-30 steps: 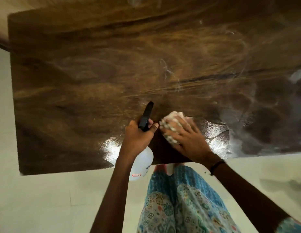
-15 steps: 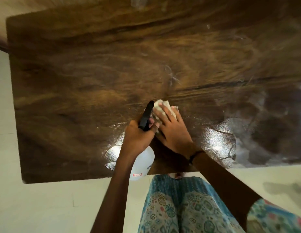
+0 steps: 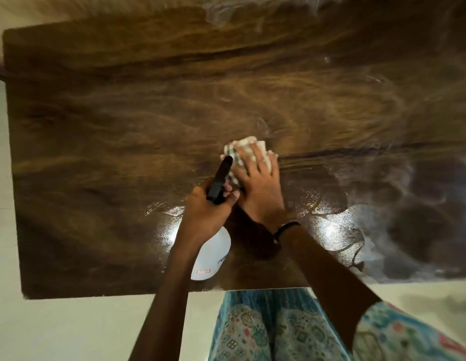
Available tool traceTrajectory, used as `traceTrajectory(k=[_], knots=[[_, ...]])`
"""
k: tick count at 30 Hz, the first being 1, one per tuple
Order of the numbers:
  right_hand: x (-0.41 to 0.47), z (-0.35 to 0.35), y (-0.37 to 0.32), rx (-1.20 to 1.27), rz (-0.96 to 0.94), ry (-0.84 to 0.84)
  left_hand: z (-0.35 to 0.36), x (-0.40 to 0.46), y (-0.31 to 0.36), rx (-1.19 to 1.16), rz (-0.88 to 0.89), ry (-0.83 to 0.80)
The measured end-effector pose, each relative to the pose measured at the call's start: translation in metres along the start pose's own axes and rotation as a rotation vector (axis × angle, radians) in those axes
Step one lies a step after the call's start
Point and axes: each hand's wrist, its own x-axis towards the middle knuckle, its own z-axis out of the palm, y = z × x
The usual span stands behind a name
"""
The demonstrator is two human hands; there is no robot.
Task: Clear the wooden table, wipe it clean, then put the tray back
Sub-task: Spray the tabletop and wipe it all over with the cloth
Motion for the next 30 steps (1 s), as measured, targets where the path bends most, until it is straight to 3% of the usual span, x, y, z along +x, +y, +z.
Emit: traceTrajectory(k=[3, 5, 13, 23, 30], knots=[[-0.023, 0.007, -0.009, 0.017, -0.257, -0.047, 0.002, 0.000, 0.009, 0.045, -0.011, -0.027], [-0.051, 0.003, 0.009, -0.050, -0.325, -0.099, 0.003, 0.002, 0.012, 0.108, -0.008, -0.035], [-0.051, -0.038, 0.095, -0.088, 0.045, -0.053, 0.017, 0.022, 0.028, 0.151, -0.009, -0.081], [0.000, -0.046, 0.107, -0.096, 0.060, 0.000, 0.006, 0.037, 0.028, 0.096, -0.057, -0.075], [0.063, -0.035, 0.066, -0.084, 0.128, 0.086, -0.007, 0.046, 0.031, 0.097, -0.077, -0.087]])
